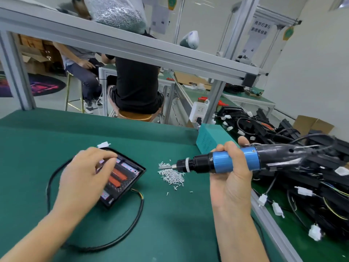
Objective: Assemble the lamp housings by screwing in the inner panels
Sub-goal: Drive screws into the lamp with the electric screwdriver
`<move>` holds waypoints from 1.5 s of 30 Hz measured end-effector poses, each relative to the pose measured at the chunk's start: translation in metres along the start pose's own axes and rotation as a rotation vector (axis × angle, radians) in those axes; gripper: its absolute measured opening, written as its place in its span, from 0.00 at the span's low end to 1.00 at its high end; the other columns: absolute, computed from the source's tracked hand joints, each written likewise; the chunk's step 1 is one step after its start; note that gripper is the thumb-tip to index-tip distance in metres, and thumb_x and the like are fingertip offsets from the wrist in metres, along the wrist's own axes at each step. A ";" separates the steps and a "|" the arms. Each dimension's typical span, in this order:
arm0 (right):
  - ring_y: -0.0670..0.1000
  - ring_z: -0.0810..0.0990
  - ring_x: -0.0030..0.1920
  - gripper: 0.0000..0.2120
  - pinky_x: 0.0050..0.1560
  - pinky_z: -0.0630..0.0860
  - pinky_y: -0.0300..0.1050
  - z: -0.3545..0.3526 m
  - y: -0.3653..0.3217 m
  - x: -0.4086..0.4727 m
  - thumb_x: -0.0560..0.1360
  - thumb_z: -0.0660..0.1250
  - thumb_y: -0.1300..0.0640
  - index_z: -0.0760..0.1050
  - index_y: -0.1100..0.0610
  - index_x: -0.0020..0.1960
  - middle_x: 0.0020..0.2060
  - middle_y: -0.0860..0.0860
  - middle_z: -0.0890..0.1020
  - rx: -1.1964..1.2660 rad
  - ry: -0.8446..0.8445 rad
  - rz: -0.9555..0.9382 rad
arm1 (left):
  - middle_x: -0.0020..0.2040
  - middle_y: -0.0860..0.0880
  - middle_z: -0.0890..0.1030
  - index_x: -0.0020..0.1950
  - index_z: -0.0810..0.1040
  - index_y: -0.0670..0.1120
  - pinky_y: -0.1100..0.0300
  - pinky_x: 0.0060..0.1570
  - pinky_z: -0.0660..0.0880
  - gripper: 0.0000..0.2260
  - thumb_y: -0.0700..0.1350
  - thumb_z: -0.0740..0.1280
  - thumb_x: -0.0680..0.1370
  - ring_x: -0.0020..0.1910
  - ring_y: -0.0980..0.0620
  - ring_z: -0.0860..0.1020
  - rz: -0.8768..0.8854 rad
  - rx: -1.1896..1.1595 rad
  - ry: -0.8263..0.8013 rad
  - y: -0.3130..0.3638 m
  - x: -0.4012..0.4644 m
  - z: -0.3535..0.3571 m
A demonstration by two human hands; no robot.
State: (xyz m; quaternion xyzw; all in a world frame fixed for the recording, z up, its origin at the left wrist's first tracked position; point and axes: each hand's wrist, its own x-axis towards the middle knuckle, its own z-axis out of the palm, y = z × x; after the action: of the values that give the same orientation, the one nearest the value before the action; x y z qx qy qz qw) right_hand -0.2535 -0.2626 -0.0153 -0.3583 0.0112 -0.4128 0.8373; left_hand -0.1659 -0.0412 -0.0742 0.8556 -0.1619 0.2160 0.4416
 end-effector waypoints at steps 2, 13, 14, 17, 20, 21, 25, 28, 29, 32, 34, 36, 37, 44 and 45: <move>0.46 0.77 0.34 0.15 0.40 0.77 0.38 0.004 0.008 -0.004 0.73 0.66 0.67 0.72 0.51 0.54 0.33 0.46 0.77 -0.018 -0.042 0.027 | 0.50 0.50 0.80 0.55 0.80 0.47 0.54 0.51 0.68 0.09 0.41 0.68 0.76 0.51 0.47 0.74 -0.192 0.046 0.079 -0.027 0.007 -0.012; 0.47 0.76 0.36 0.17 0.40 0.76 0.39 0.036 0.059 -0.031 0.69 0.69 0.65 0.71 0.52 0.54 0.34 0.47 0.76 -0.124 -0.233 0.186 | 0.65 0.46 0.74 0.70 0.67 0.45 0.49 0.60 0.62 0.26 0.59 0.62 0.77 0.64 0.43 0.69 -0.554 0.294 -0.029 -0.075 0.002 0.005; 0.47 0.76 0.36 0.17 0.40 0.76 0.38 0.038 0.062 -0.033 0.69 0.69 0.65 0.71 0.52 0.54 0.33 0.47 0.76 -0.146 -0.246 0.193 | 0.66 0.45 0.74 0.70 0.66 0.45 0.50 0.60 0.62 0.28 0.60 0.62 0.77 0.64 0.44 0.69 -0.541 0.345 -0.040 -0.075 0.003 0.008; 0.49 0.76 0.38 0.18 0.42 0.75 0.39 0.041 0.070 -0.037 0.69 0.69 0.65 0.71 0.51 0.54 0.33 0.47 0.76 -0.203 -0.278 0.204 | 0.66 0.44 0.74 0.71 0.64 0.44 0.50 0.58 0.62 0.29 0.60 0.61 0.76 0.64 0.44 0.70 -0.506 0.454 -0.034 -0.077 0.002 0.016; 0.49 0.75 0.39 0.18 0.46 0.73 0.43 0.044 0.076 -0.041 0.68 0.69 0.64 0.71 0.50 0.54 0.33 0.47 0.76 -0.253 -0.296 0.203 | 0.64 0.45 0.75 0.71 0.64 0.44 0.51 0.56 0.61 0.29 0.59 0.62 0.76 0.62 0.44 0.71 -0.478 0.479 -0.014 -0.083 0.001 0.019; 0.50 0.75 0.39 0.17 0.46 0.72 0.43 0.046 0.078 -0.042 0.68 0.68 0.64 0.71 0.51 0.54 0.33 0.47 0.76 -0.268 -0.305 0.200 | 0.64 0.45 0.76 0.71 0.64 0.45 0.51 0.55 0.61 0.28 0.58 0.62 0.76 0.61 0.44 0.71 -0.467 0.483 -0.012 -0.084 0.001 0.019; 0.52 0.73 0.40 0.18 0.46 0.72 0.43 0.048 0.083 -0.046 0.68 0.68 0.64 0.71 0.51 0.54 0.33 0.47 0.75 -0.316 -0.333 0.201 | 0.59 0.47 0.78 0.69 0.65 0.45 0.52 0.52 0.60 0.26 0.55 0.64 0.75 0.57 0.44 0.72 -0.452 0.447 0.017 -0.087 0.000 0.020; 0.52 0.73 0.42 0.17 0.46 0.73 0.42 0.048 0.084 -0.048 0.68 0.68 0.64 0.72 0.48 0.52 0.34 0.47 0.75 -0.344 -0.351 0.202 | 0.56 0.47 0.79 0.70 0.64 0.45 0.53 0.53 0.60 0.27 0.54 0.64 0.74 0.56 0.45 0.72 -0.452 0.397 0.048 -0.087 -0.001 0.020; 0.52 0.73 0.41 0.17 0.46 0.73 0.42 0.048 0.085 -0.049 0.68 0.68 0.64 0.72 0.48 0.52 0.34 0.47 0.75 -0.346 -0.356 0.201 | 0.55 0.47 0.79 0.70 0.63 0.45 0.53 0.55 0.60 0.28 0.54 0.65 0.74 0.56 0.45 0.73 -0.454 0.379 0.055 -0.087 -0.001 0.020; 0.52 0.73 0.42 0.16 0.47 0.73 0.43 0.049 0.085 -0.050 0.68 0.69 0.64 0.72 0.48 0.52 0.34 0.48 0.75 -0.340 -0.358 0.201 | 0.53 0.48 0.80 0.72 0.61 0.46 0.52 0.58 0.61 0.29 0.52 0.66 0.74 0.55 0.45 0.73 -0.473 0.250 0.084 -0.087 0.000 0.018; 0.52 0.73 0.42 0.16 0.49 0.72 0.45 0.049 0.085 -0.051 0.68 0.69 0.64 0.72 0.48 0.52 0.34 0.48 0.76 -0.337 -0.361 0.197 | 0.53 0.50 0.79 0.73 0.60 0.48 0.53 0.55 0.66 0.30 0.49 0.67 0.74 0.52 0.44 0.72 -0.497 0.066 0.130 -0.086 0.001 0.016; 0.51 0.73 0.41 0.17 0.50 0.71 0.45 0.049 0.086 -0.052 0.68 0.68 0.64 0.72 0.49 0.52 0.34 0.48 0.76 -0.334 -0.365 0.194 | 0.49 0.53 0.77 0.73 0.59 0.49 0.54 0.49 0.69 0.31 0.46 0.69 0.73 0.49 0.45 0.75 -0.484 -0.073 0.156 -0.086 0.001 0.017; 0.51 0.73 0.41 0.17 0.50 0.71 0.45 0.049 0.086 -0.052 0.68 0.68 0.64 0.72 0.49 0.53 0.34 0.48 0.76 -0.335 -0.368 0.193 | 0.47 0.54 0.75 0.73 0.60 0.49 0.55 0.48 0.69 0.31 0.45 0.69 0.73 0.47 0.46 0.76 -0.471 -0.119 0.161 -0.087 0.001 0.018; 0.52 0.73 0.42 0.17 0.50 0.73 0.44 0.048 0.086 -0.055 0.69 0.69 0.64 0.72 0.49 0.53 0.34 0.47 0.76 -0.325 -0.377 0.195 | 0.47 0.58 0.77 0.66 0.72 0.48 0.51 0.55 0.75 0.26 0.37 0.74 0.70 0.49 0.50 0.79 -0.662 -0.644 0.145 -0.089 0.008 0.018; 0.52 0.73 0.42 0.17 0.50 0.73 0.44 0.048 0.086 -0.054 0.69 0.69 0.64 0.72 0.49 0.53 0.34 0.47 0.76 -0.325 -0.375 0.196 | 0.45 0.59 0.78 0.58 0.76 0.51 0.54 0.51 0.76 0.19 0.35 0.73 0.70 0.47 0.52 0.79 -0.653 -0.720 0.133 -0.088 0.009 0.017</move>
State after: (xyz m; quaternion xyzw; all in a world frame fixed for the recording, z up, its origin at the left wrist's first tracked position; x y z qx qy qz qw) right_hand -0.2152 -0.1615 -0.0473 -0.5556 -0.0435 -0.2487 0.7922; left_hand -0.1136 -0.0072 -0.1390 0.6391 0.0788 0.0506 0.7634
